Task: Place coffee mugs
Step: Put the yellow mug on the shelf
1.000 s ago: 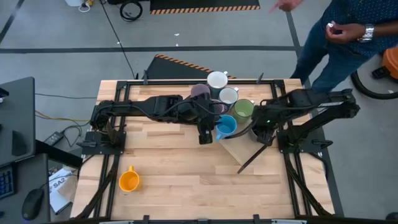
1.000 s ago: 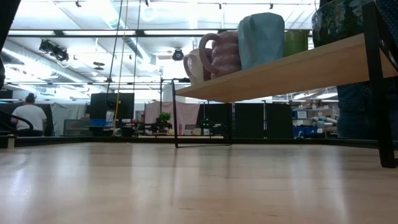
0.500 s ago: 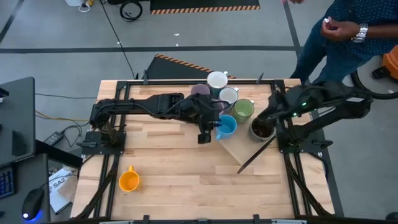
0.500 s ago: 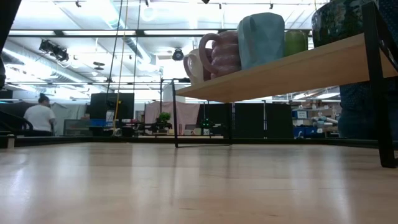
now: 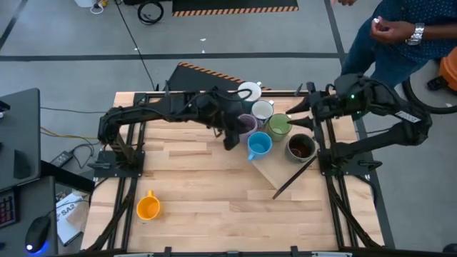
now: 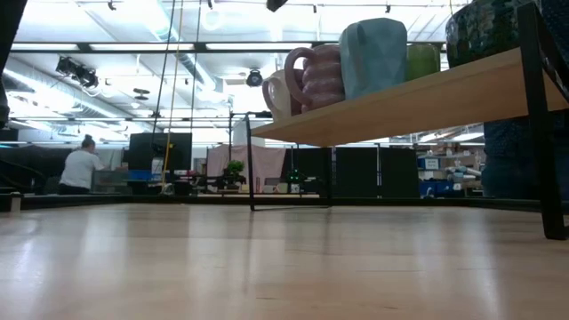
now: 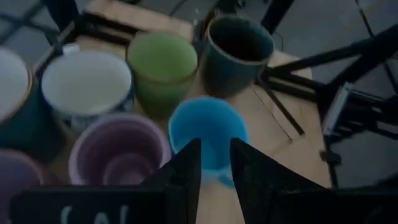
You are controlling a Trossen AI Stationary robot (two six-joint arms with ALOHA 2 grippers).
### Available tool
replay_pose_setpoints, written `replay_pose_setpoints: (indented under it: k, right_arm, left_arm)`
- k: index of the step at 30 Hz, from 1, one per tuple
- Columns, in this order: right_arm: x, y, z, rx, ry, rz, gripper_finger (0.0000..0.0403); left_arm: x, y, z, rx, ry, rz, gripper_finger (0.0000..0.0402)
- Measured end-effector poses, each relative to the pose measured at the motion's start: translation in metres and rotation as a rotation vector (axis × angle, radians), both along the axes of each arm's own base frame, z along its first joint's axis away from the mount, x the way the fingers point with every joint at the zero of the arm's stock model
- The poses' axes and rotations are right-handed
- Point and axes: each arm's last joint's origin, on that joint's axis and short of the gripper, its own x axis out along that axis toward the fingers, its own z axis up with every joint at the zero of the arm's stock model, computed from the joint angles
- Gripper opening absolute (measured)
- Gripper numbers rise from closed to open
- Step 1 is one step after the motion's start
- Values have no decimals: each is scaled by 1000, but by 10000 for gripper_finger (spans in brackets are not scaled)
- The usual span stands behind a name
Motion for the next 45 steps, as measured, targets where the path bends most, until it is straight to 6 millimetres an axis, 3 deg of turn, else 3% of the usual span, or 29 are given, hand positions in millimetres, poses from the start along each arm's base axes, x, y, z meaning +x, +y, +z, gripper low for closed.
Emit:
replay_pose_setpoints:
  k: [6, 11, 17, 22, 26, 31, 37, 45]
  right_arm:
    - [5, -19, 4, -18, -57, -10, 152]
    - [12, -31, 3, 20, -69, 0, 152]
    - [14, -42, 2, -4, -64, -33, 152]
    - [12, -49, 4, -28, -91, -74, 152]
    - [14, -58, 2, -37, -75, -112, 152]
    - [25, -71, -5, -49, -35, -121, 152]
    - [41, -81, -9, -46, -46, -93, 152]
    - [45, -86, -2, -118, -125, -94, 152]
  left_arm:
    - [-28, -16, -6, -39, 233, -40, 91]
    - [-51, -28, -3, -24, 274, -54, 91]
    - [-107, -28, -19, -127, 316, 51, 91]
    - [-154, -33, -18, -223, 315, 121, 91]
    - [-179, -39, -15, -288, 383, 155, 91]
    - [-189, -53, -20, -395, 514, 108, 91]
    - [-185, -76, -26, -528, 625, 115, 91]
    - [-188, -126, -50, -460, 758, -12, 91]
